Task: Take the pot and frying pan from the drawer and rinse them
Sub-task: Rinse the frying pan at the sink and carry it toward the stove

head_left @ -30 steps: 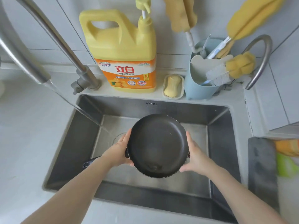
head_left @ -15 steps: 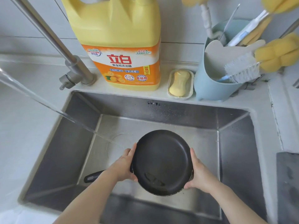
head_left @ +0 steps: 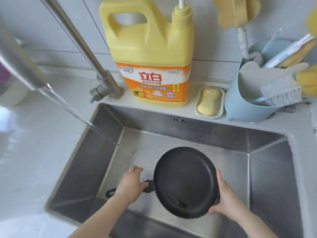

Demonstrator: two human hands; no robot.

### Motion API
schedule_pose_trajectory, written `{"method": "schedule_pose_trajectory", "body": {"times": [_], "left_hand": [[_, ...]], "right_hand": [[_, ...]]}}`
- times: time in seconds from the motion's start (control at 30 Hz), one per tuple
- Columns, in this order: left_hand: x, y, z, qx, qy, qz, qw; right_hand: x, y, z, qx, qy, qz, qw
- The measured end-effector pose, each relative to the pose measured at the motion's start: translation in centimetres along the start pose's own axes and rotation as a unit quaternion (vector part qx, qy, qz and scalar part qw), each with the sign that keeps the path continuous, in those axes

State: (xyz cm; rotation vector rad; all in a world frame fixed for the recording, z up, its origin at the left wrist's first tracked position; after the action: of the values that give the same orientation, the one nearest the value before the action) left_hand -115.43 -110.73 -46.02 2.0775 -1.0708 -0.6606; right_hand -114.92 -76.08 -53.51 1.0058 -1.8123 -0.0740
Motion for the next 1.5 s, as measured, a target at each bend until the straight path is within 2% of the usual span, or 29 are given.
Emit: {"method": "schedule_pose_trajectory", "body": {"times": [0.03,0.1,0.2,0.3,0.4,0.53,0.7,0.8,0.9,0.97,1.0,1.07,1.13,1.17,1.27,1.4,1.5], "left_hand": [[1.2,1.9,-0.3,-0.029,0.036,-0.074,0.996],[3.1,6.8,-0.9,-0.138,0.071,-0.205,0.966],[3.1,15.2,-1.7,-0.280,0.053,-0.326,0.902],[0.6,21.2,-1.0,-0.298,0.015,-0.409,0.863],[-2.1,24.6,-0.1,-0.321,-0.018,-0.417,0.850],[-3.7,25.7,0.1,-0.341,-0.003,-0.435,0.833],[-5.3,24.5,-0.2,-0.299,0.002,-0.458,0.837],[-4.7,23.9,0.6,-0.264,0.015,-0.431,0.863],[-4.1,22.0,-0.2,-0.302,-0.061,-0.384,0.871],[-3.9,17.9,-0.8,-0.283,-0.090,-0.367,0.882],[-3.9,15.0,-0.6,-0.237,-0.091,-0.340,0.905],[-3.8,7.8,-0.1,-0.070,-0.086,-0.246,0.963],[-3.1,1.1,-0.1,0.100,-0.070,-0.140,0.983],[-2.7,-1.0,-0.1,0.135,-0.072,-0.077,0.985],[-2.5,-3.2,0.3,0.107,-0.086,0.045,0.989],[-2.8,-3.6,1.0,0.079,-0.087,0.114,0.987],[-2.8,-4.0,1.2,0.086,-0.083,0.127,0.985]], "right_hand": [[0.1,0.0,0.1,0.001,0.003,0.000,1.000],[0.2,-0.1,0.2,0.005,0.008,-0.002,1.000],[0.2,0.0,0.3,0.005,0.011,-0.004,1.000],[0.2,0.0,0.3,0.004,0.009,-0.014,1.000],[0.4,0.0,0.3,0.001,0.014,-0.025,1.000],[0.4,-0.1,0.3,0.010,0.008,-0.038,0.999],[0.4,-0.2,0.4,0.007,0.005,-0.029,1.000],[0.3,-0.3,0.5,0.004,0.007,-0.030,1.000],[0.2,-0.3,0.4,0.002,0.005,-0.030,1.000],[0.2,-0.2,0.3,-0.001,0.003,-0.029,1.000],[0.2,-0.2,0.3,-0.002,0.002,-0.028,1.000],[0.3,-0.1,0.2,-0.001,0.002,-0.026,1.000],[0.4,-0.1,0.2,-0.002,0.004,-0.017,1.000],[0.4,0.0,0.2,-0.003,0.004,-0.011,1.000],[0.6,0.1,0.1,-0.002,0.005,-0.002,1.000],[0.7,0.1,0.1,-0.002,0.010,0.004,1.000],[0.5,0.0,0.1,-0.004,0.007,0.004,1.000]]}}
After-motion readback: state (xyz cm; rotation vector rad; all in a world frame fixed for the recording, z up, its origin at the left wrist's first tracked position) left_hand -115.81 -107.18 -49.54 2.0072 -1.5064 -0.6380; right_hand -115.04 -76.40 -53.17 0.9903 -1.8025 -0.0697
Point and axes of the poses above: each hand's wrist, its own z-axis towards the middle knuckle, its own y-axis out of the back of the hand, x = y × z, the point moved 6 cm from there along z, towards the middle knuckle, and after that the axes turned 12 degrees about y, right-handed, at the moved point
